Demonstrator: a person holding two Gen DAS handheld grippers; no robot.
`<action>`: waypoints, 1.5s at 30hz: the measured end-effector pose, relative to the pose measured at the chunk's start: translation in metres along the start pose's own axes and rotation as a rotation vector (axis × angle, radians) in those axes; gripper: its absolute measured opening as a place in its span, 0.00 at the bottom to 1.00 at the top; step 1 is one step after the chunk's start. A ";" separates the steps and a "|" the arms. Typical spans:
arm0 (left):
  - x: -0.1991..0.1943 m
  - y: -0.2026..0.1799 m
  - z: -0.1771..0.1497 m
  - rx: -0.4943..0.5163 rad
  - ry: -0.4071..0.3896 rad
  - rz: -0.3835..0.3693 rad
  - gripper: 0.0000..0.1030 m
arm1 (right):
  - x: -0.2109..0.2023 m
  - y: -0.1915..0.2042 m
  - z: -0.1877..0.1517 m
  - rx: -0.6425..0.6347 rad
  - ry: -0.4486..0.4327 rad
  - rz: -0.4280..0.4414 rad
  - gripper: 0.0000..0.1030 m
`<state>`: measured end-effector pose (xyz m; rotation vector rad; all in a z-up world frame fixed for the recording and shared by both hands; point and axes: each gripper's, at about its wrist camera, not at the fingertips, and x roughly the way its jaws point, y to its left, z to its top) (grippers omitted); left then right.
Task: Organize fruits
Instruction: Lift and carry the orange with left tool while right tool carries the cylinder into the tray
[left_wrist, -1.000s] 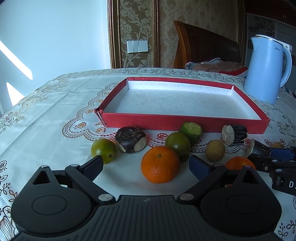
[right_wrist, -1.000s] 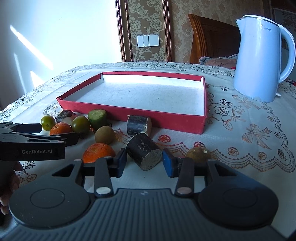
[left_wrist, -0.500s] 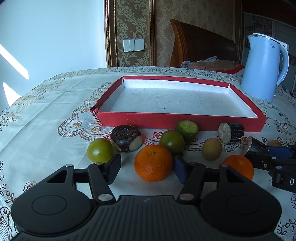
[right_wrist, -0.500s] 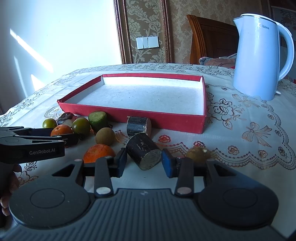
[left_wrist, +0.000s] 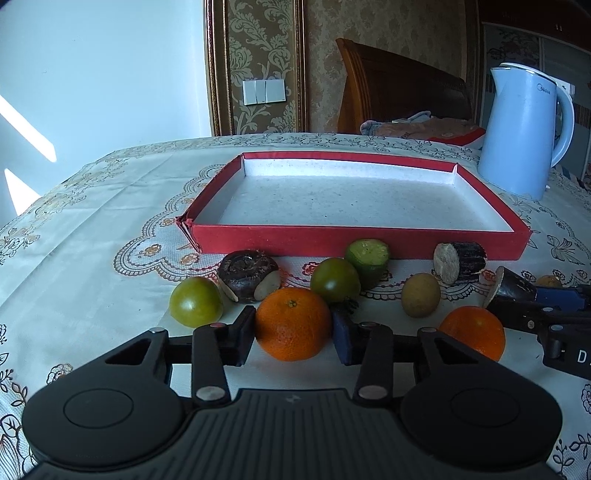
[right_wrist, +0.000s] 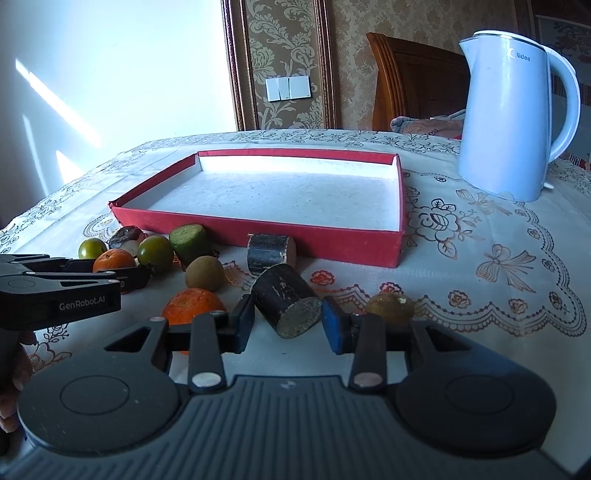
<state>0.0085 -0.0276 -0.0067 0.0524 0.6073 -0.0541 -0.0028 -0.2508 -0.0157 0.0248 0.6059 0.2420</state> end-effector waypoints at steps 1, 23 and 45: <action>0.000 0.000 0.000 -0.002 -0.001 0.004 0.41 | 0.000 0.001 0.000 -0.002 -0.001 -0.002 0.36; -0.005 0.007 -0.001 -0.040 -0.036 0.019 0.40 | -0.008 0.003 0.000 -0.011 -0.046 -0.050 0.36; -0.023 0.013 0.036 -0.073 -0.157 0.024 0.40 | -0.013 0.010 0.055 -0.018 -0.144 -0.044 0.36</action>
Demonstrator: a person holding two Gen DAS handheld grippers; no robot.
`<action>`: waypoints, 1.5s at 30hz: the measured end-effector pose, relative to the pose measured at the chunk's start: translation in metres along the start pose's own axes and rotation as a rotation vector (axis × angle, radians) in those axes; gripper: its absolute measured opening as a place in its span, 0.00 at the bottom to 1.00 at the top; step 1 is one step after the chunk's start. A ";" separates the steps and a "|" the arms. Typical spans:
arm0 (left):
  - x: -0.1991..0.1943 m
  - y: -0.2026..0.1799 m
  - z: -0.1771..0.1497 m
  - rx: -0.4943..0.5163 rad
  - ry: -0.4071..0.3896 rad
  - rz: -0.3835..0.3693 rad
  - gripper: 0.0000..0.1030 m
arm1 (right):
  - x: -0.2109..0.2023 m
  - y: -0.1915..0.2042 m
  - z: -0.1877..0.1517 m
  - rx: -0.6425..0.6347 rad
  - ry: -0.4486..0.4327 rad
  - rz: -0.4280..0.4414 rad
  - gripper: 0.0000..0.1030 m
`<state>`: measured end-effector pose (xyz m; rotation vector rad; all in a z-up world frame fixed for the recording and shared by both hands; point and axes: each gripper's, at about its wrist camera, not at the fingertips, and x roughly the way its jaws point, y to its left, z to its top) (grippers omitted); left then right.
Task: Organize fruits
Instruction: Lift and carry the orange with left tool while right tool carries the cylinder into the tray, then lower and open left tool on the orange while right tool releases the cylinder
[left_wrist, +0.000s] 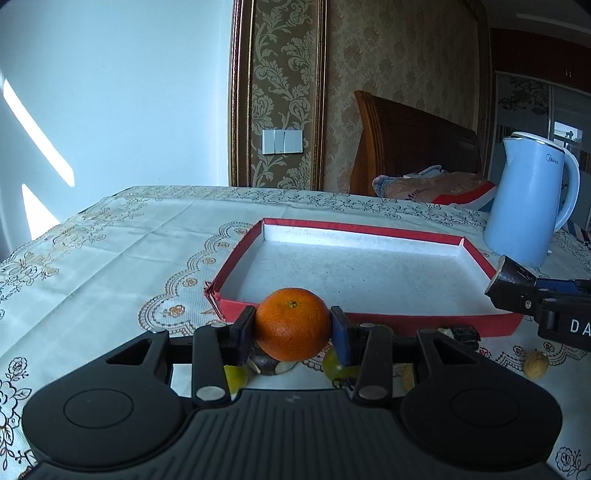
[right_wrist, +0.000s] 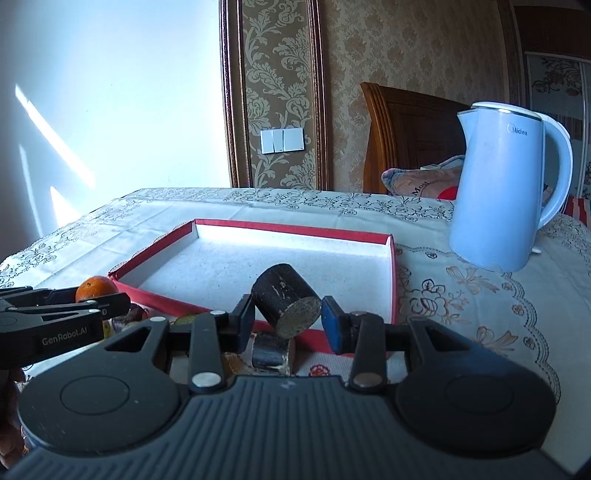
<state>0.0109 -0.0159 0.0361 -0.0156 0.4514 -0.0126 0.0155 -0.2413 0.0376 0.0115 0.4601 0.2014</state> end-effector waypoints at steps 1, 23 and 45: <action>0.004 -0.002 0.007 0.000 -0.006 0.006 0.40 | 0.002 0.000 0.003 0.002 -0.001 -0.001 0.36; 0.133 -0.007 0.030 0.035 0.180 0.104 0.40 | 0.090 -0.025 0.004 0.096 0.143 -0.032 0.36; 0.082 -0.027 0.013 0.079 0.246 0.065 0.40 | 0.092 -0.031 0.002 0.102 0.153 -0.024 0.36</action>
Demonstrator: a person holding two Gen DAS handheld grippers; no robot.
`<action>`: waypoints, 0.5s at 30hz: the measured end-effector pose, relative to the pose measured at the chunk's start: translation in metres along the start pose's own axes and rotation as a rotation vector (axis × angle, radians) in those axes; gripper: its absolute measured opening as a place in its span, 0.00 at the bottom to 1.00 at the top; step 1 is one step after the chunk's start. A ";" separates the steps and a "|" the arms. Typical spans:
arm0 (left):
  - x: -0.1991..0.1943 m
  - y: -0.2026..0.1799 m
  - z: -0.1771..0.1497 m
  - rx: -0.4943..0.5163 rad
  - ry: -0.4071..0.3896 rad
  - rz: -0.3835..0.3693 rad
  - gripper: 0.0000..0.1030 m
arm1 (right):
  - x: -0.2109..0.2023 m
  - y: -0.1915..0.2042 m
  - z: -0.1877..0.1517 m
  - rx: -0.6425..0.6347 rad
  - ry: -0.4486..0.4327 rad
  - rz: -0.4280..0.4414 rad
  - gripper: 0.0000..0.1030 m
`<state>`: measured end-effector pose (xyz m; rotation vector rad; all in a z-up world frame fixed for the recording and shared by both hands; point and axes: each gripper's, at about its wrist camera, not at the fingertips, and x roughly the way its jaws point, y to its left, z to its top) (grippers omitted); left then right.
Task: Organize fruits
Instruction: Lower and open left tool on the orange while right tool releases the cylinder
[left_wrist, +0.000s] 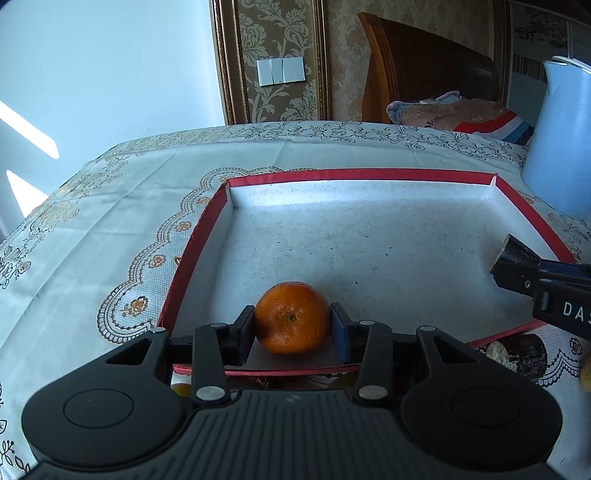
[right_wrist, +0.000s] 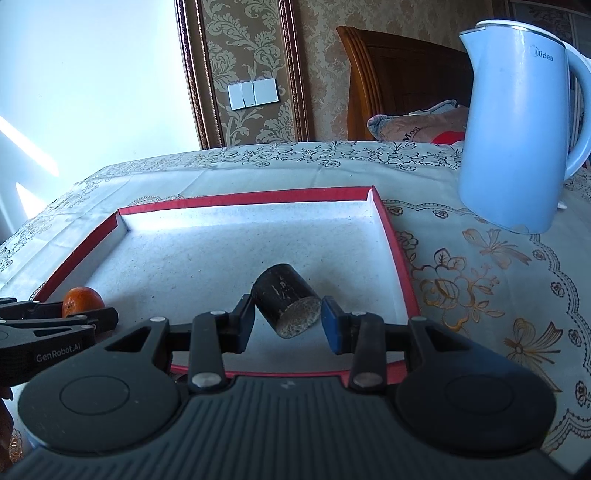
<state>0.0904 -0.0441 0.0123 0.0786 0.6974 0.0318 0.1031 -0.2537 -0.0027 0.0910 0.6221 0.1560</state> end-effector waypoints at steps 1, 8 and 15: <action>-0.001 -0.003 0.000 0.011 -0.005 0.009 0.40 | -0.002 0.000 0.000 0.002 -0.005 0.002 0.36; 0.011 -0.005 0.001 -0.030 -0.037 0.046 0.41 | -0.005 0.009 -0.003 -0.028 -0.001 0.026 0.36; 0.017 -0.006 0.000 -0.036 -0.055 0.049 0.48 | -0.004 0.011 -0.006 -0.036 0.010 0.025 0.36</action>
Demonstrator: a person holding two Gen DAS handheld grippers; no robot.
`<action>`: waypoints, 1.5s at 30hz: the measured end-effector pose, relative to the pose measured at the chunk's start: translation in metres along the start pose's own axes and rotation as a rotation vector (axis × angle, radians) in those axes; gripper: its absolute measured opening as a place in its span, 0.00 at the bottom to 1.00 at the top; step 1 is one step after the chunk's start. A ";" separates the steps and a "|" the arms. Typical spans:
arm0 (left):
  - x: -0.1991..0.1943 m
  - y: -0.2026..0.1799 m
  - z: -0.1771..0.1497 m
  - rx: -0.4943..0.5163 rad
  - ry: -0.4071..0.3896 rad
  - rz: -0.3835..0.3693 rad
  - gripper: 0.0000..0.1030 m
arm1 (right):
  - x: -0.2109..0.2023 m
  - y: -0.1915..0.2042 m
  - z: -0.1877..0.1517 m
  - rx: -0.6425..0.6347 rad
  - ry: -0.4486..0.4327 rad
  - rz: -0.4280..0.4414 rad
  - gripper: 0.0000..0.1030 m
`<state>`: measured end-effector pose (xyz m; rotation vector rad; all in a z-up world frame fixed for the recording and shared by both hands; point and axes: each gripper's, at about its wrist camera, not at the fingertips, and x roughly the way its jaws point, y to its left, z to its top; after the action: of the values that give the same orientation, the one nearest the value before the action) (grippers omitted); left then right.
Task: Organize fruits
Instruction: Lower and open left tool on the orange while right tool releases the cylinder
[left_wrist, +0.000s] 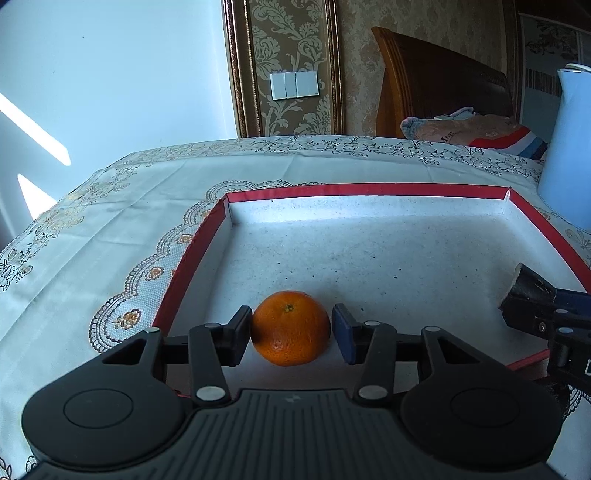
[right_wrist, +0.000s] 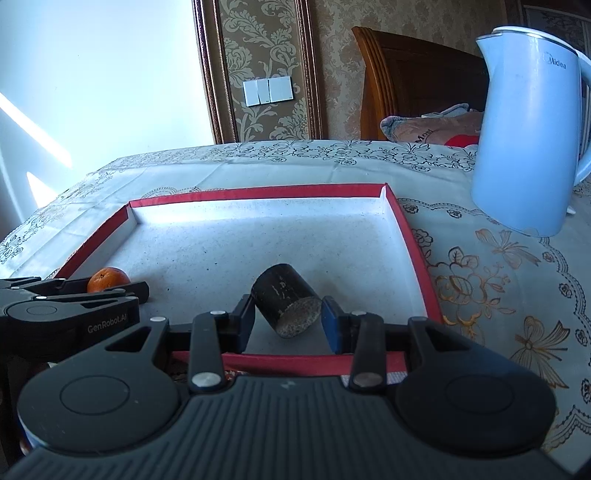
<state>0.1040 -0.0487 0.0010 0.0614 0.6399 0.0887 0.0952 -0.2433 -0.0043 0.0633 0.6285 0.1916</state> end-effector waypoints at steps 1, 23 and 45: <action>0.000 0.001 0.000 -0.004 0.000 0.004 0.50 | 0.000 0.000 -0.001 0.003 0.003 0.001 0.36; -0.006 0.006 -0.007 -0.031 -0.043 -0.018 0.76 | 0.000 0.003 -0.004 -0.017 -0.016 -0.010 0.37; -0.083 0.066 -0.046 -0.141 -0.179 -0.107 0.77 | -0.076 -0.017 -0.033 0.065 -0.146 0.032 0.38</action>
<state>0.0058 0.0098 0.0190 -0.0998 0.4553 0.0237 0.0185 -0.2747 0.0106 0.1485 0.4878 0.1960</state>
